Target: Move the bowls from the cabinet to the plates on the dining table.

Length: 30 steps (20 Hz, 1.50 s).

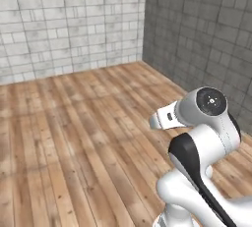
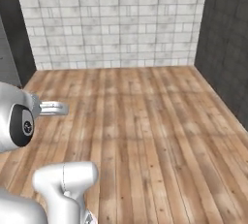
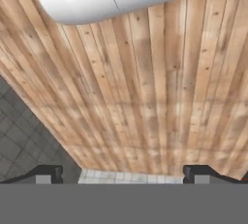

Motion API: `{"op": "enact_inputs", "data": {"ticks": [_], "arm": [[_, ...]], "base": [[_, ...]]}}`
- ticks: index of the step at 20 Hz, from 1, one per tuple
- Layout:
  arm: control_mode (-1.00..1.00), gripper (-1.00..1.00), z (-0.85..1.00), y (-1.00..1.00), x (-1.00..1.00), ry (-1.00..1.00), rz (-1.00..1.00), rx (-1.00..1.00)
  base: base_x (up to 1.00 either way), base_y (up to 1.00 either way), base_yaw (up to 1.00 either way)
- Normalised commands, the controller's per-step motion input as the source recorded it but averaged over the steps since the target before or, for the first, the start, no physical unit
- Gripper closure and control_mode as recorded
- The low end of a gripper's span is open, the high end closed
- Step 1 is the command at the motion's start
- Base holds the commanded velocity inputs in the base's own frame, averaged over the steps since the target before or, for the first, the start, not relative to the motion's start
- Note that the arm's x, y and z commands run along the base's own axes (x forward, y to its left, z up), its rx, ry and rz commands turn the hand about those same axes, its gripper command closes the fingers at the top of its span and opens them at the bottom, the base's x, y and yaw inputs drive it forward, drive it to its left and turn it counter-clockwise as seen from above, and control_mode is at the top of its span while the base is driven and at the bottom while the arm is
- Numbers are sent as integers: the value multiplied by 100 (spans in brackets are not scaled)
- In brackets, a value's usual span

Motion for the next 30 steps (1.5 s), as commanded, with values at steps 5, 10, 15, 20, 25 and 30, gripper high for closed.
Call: {"op": "enact_inputs", "data": {"ticks": [5, 10, 15, 20, 25, 30], "arm": [[100, -100, 0, 0, 0, 0, 0, 0], [100, -100, 0, 0, 0, 0, 0, 0], [100, -100, 0, 0, 0, 0, 0, 0], [100, -100, 0, 0, 0, 0, 0, 0], [100, -100, 0, 0, 0, 0, 0, 0], [100, -100, 0, 0, 0, 0, 0, 0]], "base": [[3, 100, 4], [12, 100, 4], [13, 100, 4], [17, 100, 5], [16, 100, 6], [16, 100, 11]]}}
